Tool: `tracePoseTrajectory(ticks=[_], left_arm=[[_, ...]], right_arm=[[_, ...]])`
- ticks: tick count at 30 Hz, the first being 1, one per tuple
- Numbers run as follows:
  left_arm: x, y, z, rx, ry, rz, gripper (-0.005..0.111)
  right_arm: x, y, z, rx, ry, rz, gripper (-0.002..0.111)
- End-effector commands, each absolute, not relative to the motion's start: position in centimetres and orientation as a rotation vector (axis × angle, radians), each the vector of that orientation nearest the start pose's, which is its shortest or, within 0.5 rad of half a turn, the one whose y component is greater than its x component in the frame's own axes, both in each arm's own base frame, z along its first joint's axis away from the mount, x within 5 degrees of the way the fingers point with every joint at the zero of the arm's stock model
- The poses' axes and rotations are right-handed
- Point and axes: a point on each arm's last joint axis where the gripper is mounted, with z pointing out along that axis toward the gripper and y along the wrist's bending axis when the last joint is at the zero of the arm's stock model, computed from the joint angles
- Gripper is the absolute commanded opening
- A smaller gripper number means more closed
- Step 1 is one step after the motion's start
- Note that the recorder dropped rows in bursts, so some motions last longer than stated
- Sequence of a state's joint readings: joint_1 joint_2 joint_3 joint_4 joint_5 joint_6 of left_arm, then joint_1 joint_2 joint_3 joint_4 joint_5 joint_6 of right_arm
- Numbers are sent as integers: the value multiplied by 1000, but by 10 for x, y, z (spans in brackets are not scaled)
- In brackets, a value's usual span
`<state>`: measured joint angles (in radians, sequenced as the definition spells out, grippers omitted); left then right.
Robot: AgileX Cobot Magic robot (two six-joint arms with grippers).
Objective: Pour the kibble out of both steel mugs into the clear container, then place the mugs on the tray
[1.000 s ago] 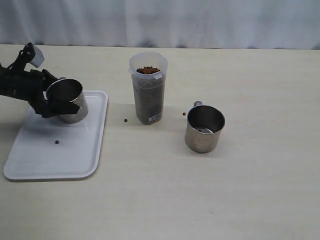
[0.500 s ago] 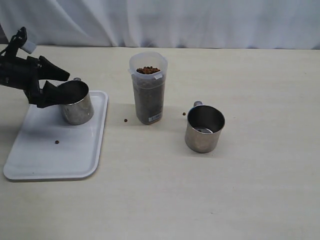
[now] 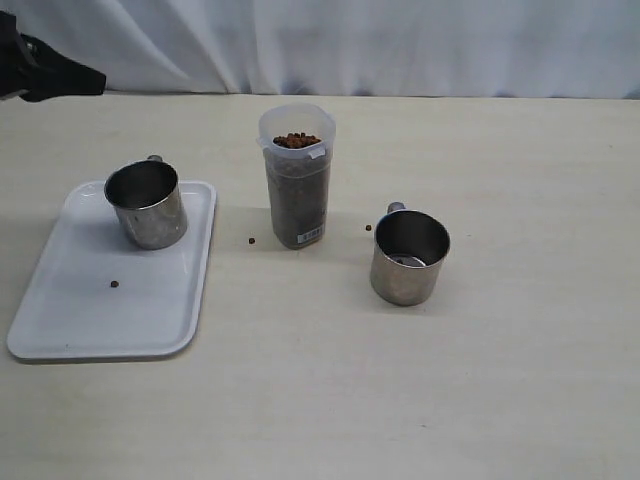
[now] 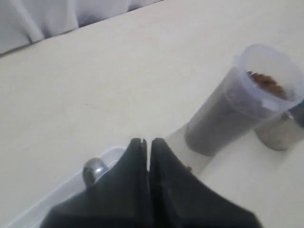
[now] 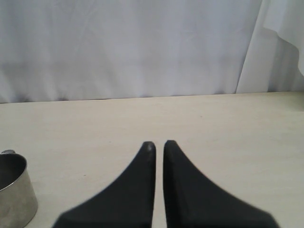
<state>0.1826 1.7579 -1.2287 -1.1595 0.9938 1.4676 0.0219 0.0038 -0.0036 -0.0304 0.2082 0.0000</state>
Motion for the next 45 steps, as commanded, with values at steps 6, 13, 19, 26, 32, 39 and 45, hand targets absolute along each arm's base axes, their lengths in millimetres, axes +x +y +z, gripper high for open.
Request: tracePoseTrajectory(ticks=[6, 13, 19, 26, 32, 39, 45], left_arm=[[319, -11, 270, 445, 2056, -685, 0], [243, -10, 273, 306, 1937, -433, 0], [169, -6, 277, 173, 1806, -193, 0], [100, -6, 248, 100, 1675, -46, 0], [71, -4, 222, 44, 1575, 32, 0], [64, -8, 216, 70, 1522, 20, 0], [64, -9, 216, 76, 1520, 14, 0]], right_arm=[[56, 0, 194, -35, 1694, -19, 5], [56, 0, 194, -35, 1694, -19, 5], [56, 0, 194, -35, 1694, -19, 5], [56, 0, 194, -35, 1694, -19, 5], [56, 0, 194, -35, 1694, -19, 5], [56, 0, 194, -35, 1694, -19, 5], [56, 0, 194, -35, 1694, -19, 5]])
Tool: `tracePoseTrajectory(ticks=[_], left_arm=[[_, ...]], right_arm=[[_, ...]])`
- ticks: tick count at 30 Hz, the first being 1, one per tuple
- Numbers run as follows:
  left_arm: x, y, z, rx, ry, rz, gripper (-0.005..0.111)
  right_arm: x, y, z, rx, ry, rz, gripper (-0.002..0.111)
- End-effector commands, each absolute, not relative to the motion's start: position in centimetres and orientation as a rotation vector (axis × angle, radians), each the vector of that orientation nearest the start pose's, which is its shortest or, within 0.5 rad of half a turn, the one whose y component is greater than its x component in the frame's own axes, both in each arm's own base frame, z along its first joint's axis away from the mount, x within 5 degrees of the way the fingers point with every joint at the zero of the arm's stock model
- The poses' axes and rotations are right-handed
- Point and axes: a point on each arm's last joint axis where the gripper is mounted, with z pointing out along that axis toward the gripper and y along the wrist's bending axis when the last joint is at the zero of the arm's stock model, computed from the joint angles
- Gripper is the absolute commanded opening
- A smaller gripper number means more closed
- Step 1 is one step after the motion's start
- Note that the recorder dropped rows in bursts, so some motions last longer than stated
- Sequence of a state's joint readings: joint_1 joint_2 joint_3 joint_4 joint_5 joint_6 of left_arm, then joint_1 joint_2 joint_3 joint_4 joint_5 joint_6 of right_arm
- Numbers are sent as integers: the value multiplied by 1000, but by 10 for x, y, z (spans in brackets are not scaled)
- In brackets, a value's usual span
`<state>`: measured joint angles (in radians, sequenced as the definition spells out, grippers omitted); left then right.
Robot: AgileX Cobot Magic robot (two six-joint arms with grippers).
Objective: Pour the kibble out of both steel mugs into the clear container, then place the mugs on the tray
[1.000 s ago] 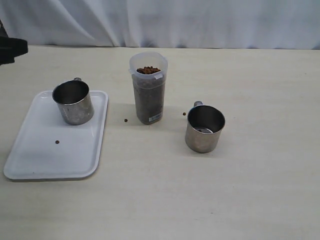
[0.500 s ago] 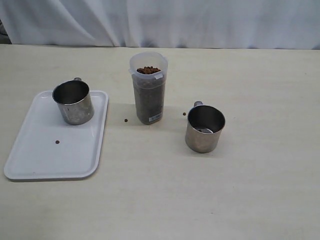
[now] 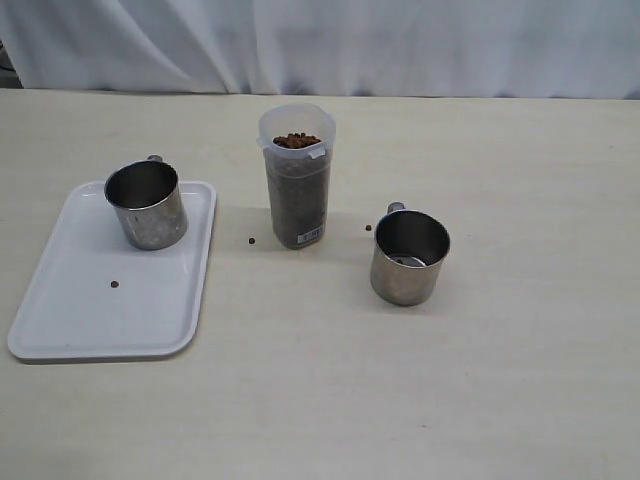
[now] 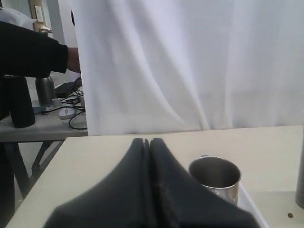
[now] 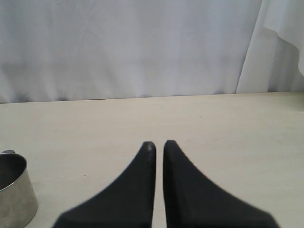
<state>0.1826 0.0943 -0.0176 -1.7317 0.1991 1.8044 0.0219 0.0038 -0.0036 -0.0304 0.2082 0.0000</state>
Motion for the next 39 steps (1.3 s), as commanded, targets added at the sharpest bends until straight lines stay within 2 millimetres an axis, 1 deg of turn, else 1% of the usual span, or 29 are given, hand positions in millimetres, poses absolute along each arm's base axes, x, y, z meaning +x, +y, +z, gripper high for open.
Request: tracePoseTrajectory(ticks=[1, 3, 6, 10, 11, 17, 19, 21, 22, 24, 29, 33, 39], left_arm=[[64, -10, 216, 90, 1516, 0, 0], [64, -12, 217, 103, 1513, -12, 0], [64, -8, 216, 67, 1522, 22, 0], [64, 3, 209, -48, 1562, 83, 0], [64, 6, 208, -89, 1566, 68, 0], [64, 1, 208, -57, 1566, 0, 0], [64, -2, 207, -15, 1580, -8, 0], [64, 5, 209, -108, 1560, 18, 0], [63, 8, 211, -191, 1524, -21, 0], [64, 6, 211, -129, 1537, 13, 0], [64, 5, 209, -103, 1555, 19, 0], [64, 4, 207, -43, 1586, 51, 0], [64, 4, 204, -50, 1618, 44, 0]], right_arm=[[56, 0, 194, -35, 1694, -19, 5], [56, 0, 194, -35, 1694, -19, 5], [56, 0, 194, -35, 1694, -19, 5], [56, 0, 194, -35, 1694, -19, 5], [56, 0, 194, -35, 1694, -19, 5], [56, 0, 194, -35, 1694, -19, 5], [56, 0, 194, -35, 1694, -19, 5], [56, 0, 194, -35, 1694, -19, 5], [56, 0, 194, -35, 1694, -19, 5], [56, 0, 194, -35, 1694, -19, 5], [56, 0, 194, -35, 1694, -19, 5], [56, 0, 194, -35, 1694, -19, 5], [56, 0, 194, -35, 1694, -19, 5]])
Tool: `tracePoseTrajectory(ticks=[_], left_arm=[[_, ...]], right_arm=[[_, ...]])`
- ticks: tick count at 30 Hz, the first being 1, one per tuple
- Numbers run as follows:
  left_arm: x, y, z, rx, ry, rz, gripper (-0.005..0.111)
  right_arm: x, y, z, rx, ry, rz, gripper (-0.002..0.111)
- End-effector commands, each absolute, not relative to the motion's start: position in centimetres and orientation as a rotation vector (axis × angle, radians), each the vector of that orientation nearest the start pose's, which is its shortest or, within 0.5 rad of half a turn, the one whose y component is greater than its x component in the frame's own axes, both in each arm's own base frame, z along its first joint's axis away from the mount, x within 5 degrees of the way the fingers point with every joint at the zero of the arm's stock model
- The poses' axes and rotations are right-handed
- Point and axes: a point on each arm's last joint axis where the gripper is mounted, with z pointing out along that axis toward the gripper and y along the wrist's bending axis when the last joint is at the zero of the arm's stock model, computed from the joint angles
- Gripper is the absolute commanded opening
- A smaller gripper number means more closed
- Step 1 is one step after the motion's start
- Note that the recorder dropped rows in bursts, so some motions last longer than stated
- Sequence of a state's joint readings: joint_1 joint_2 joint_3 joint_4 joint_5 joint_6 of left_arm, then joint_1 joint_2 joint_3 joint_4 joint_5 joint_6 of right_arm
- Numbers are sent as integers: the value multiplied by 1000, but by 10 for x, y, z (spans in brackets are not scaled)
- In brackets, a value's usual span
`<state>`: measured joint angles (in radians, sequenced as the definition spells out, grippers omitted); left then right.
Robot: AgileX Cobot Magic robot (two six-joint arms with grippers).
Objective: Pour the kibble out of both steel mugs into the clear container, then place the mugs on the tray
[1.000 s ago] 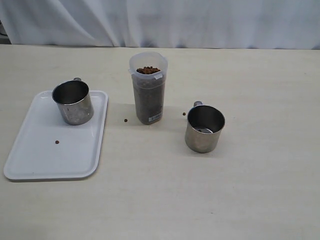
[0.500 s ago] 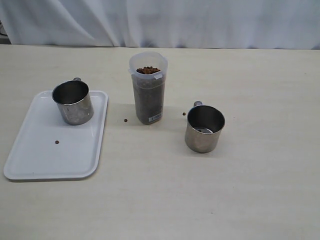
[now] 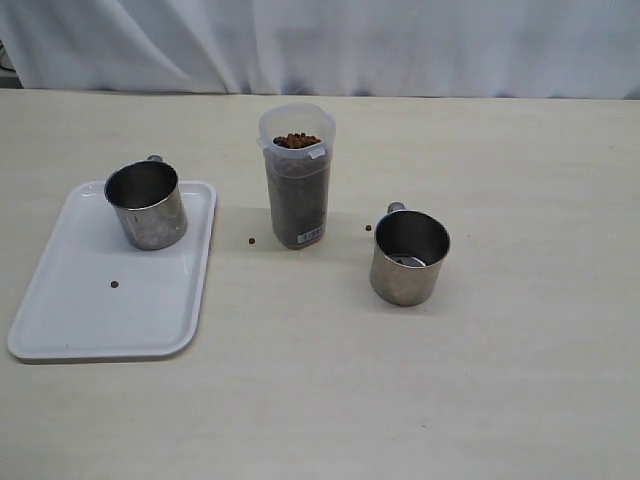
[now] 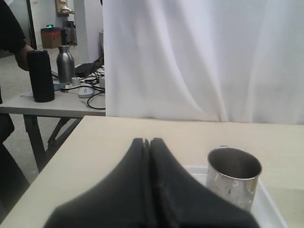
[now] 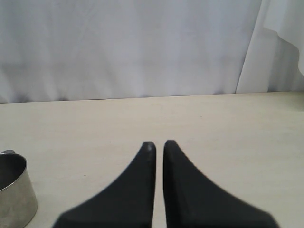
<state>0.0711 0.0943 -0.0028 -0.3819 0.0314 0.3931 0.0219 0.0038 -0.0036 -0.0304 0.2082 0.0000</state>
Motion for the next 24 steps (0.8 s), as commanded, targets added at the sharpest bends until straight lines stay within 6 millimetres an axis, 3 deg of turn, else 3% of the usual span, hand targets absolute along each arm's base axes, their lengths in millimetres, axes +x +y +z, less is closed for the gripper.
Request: tracePoseTrajectory(ticks=[1, 24], left_arm=[[64, 4, 204, -53, 1618, 44, 0], [63, 3, 199, -45, 1667, 44, 0]], right_arm=[[56, 0, 194, -35, 1694, -19, 5], [56, 0, 194, -35, 1694, -19, 5]])
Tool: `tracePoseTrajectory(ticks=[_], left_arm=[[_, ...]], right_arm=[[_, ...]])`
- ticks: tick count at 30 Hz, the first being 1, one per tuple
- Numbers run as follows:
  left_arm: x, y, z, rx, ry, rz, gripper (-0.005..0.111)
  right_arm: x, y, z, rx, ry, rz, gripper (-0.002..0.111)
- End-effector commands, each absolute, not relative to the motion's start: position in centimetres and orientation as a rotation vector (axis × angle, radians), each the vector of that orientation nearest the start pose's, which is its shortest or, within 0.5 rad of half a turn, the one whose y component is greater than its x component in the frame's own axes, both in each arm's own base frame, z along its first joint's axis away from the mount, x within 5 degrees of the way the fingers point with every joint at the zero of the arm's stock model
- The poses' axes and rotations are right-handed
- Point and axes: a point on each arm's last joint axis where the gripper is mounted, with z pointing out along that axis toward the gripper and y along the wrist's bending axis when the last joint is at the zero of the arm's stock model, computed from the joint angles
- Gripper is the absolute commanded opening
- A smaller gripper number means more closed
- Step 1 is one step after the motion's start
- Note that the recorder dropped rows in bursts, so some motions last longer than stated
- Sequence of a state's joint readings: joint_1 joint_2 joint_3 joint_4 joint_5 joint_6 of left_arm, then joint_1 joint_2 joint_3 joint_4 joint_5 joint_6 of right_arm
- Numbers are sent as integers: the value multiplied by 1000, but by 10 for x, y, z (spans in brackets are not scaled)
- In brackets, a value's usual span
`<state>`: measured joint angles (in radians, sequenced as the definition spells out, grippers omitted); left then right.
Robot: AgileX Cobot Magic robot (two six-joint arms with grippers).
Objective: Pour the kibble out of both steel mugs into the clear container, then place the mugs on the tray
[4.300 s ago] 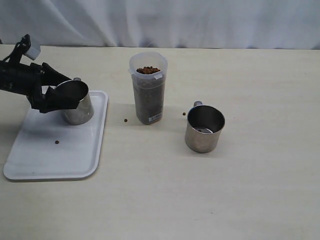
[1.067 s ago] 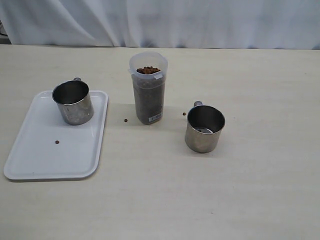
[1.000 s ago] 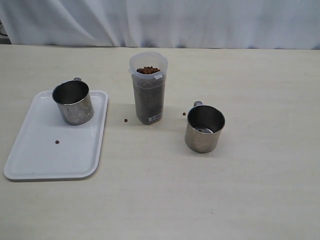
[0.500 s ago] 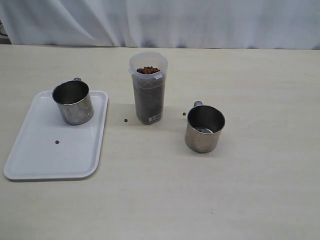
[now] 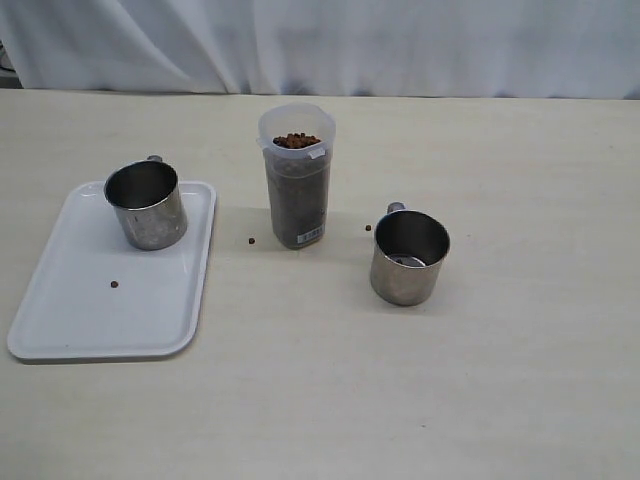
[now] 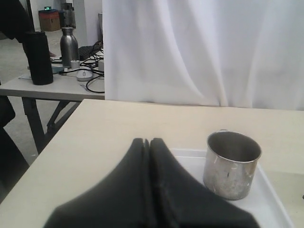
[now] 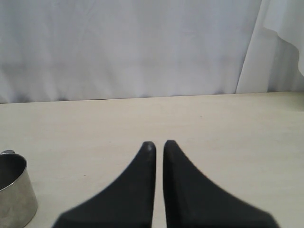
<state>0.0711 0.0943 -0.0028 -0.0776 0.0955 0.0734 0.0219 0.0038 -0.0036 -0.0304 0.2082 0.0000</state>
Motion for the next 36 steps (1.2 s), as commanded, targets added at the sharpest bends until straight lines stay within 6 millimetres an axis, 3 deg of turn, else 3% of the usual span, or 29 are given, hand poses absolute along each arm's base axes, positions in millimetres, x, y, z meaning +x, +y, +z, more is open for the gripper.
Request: tracePoseTrajectory(ticks=[1, 36], left_arm=[[63, 3, 199, -45, 1667, 44, 0], [56, 1, 203, -31, 1590, 15, 0]], right_arm=[[56, 0, 194, -35, 1694, -19, 5], [56, 0, 194, -35, 1694, -19, 5]])
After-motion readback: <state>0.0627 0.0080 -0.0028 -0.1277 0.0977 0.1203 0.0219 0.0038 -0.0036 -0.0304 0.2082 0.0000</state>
